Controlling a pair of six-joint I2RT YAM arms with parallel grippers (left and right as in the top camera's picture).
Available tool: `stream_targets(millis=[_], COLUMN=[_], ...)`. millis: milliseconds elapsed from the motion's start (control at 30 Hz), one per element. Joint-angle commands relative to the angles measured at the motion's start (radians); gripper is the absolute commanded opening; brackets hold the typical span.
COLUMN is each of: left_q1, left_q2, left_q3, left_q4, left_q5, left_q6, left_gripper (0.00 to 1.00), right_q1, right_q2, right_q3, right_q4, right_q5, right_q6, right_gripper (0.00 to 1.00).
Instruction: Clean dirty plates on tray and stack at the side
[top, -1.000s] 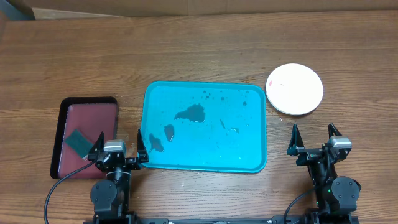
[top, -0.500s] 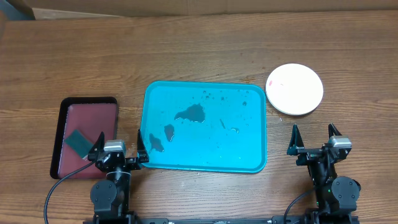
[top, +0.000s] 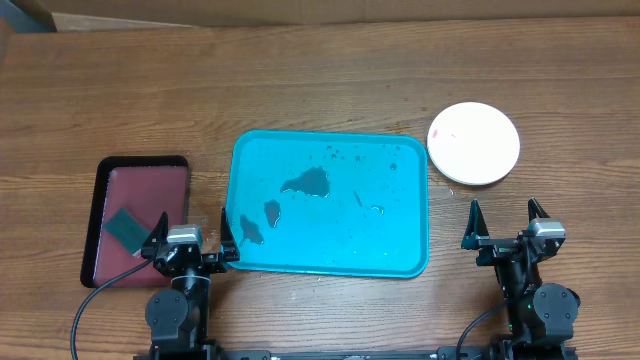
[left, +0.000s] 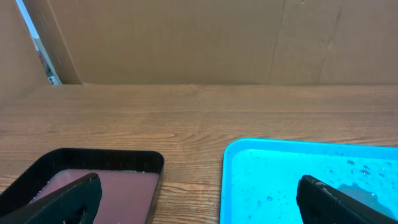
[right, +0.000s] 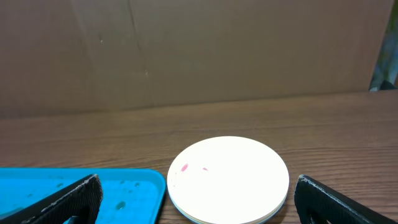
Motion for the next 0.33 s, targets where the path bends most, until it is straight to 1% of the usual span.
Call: stream_targets(millis=[0,300], left_q1=[-0.001,-0.001], left_q2=[-0.013,-0.013], left_q3=[-0.006,-0.006], left_q4=[0.005,0.005], left_q5=[-0.006,-0.006], left_q6=[0.019,0.019], left_gripper=[1.00,1.00], right_q1=[-0.005,-0.005], right_q2=[-0.010,-0.010], right_q3=[-0.010,-0.010], right_q4=[0.006,0.006], right_q5=[0.010,0.010], right_q6=[-0.004,-0.004], right_gripper=[1.00,1.00])
